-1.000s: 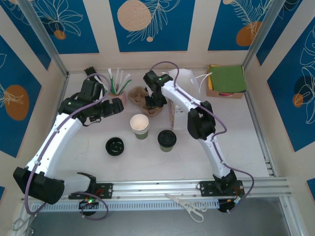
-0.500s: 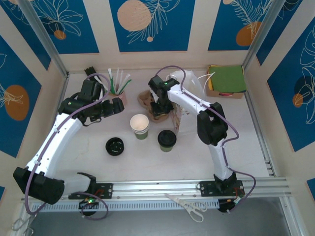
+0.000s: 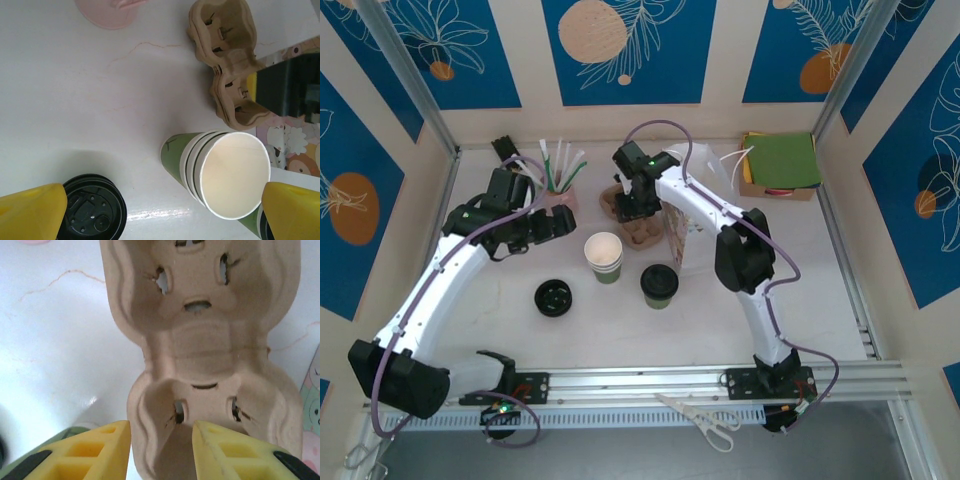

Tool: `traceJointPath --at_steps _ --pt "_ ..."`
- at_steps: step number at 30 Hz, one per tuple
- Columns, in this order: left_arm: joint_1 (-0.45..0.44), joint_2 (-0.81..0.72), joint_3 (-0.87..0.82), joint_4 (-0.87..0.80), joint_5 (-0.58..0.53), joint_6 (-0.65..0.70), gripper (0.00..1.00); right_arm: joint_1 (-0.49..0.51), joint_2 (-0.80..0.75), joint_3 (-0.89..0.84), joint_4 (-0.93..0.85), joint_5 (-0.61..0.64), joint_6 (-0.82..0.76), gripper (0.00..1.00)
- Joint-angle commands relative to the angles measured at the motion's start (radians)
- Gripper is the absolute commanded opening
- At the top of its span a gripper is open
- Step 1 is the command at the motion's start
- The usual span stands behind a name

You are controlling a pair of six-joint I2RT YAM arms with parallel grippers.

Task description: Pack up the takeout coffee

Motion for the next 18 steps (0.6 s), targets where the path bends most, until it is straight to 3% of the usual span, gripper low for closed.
traceJointPath --at_steps 1,18 --pt "0.008 -0.029 -0.006 0.009 0.027 0.006 1.0 0.003 0.048 0.055 -0.007 0.013 -0.008 0.38" --pt "0.007 -0.013 0.009 0.012 0.051 0.022 1.0 -0.016 0.131 0.132 -0.011 0.04 -0.037 0.42"
